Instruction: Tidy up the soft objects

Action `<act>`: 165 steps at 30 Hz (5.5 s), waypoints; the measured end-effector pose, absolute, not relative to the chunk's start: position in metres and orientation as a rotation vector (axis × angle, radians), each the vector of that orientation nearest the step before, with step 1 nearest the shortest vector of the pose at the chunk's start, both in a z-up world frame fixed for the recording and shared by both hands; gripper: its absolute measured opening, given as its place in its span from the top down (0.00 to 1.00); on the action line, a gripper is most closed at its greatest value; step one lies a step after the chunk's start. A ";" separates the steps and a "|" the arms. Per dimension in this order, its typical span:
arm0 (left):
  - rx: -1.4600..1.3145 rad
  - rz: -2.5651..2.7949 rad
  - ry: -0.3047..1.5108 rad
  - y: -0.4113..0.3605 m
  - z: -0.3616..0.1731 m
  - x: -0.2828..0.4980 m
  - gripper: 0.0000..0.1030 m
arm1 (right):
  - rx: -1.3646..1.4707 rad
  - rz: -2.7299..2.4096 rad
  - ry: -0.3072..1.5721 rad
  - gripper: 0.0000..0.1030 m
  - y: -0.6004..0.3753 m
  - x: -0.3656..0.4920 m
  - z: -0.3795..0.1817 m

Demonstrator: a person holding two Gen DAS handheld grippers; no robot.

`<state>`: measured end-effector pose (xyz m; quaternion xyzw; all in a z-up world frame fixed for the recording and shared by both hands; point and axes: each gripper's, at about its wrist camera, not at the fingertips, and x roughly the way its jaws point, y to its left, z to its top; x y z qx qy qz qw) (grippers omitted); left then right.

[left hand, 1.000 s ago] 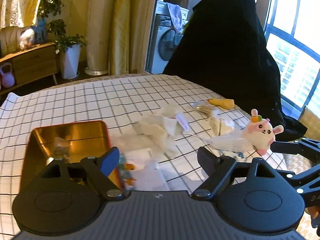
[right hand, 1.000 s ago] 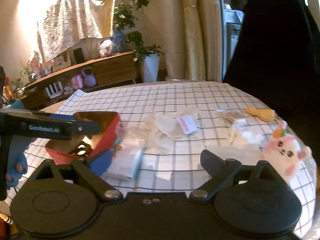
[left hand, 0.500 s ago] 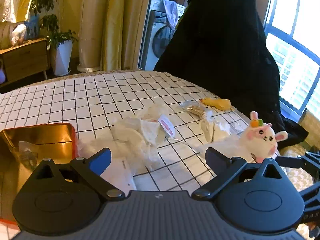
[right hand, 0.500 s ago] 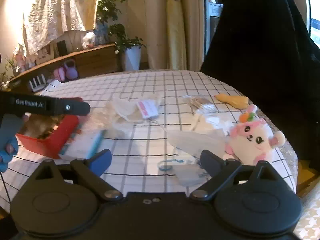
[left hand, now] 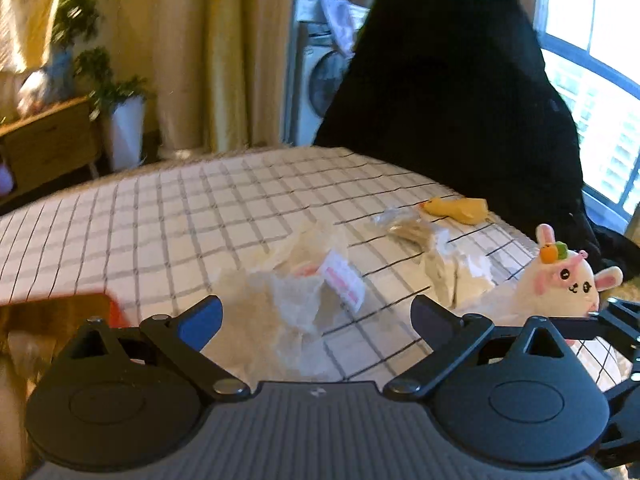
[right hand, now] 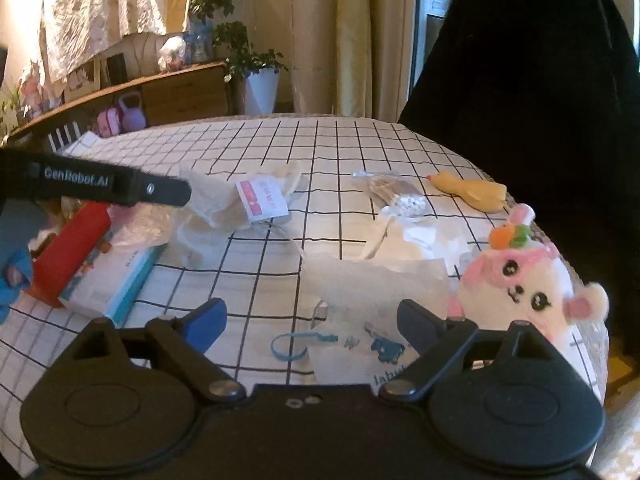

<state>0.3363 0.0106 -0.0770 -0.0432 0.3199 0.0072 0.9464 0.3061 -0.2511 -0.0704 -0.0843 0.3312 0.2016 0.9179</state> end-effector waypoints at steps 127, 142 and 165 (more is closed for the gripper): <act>0.515 -0.190 0.743 -0.059 -0.126 0.293 0.49 | -0.039 0.433 0.773 0.97 -0.268 0.290 -0.075; -0.017 -0.181 0.767 0.010 -0.097 0.324 0.60 | -0.036 0.438 0.785 0.97 -0.267 0.293 -0.078; -0.059 -0.188 0.819 0.012 -0.118 0.342 0.69 | -0.048 0.447 0.813 0.97 -0.264 0.298 -0.088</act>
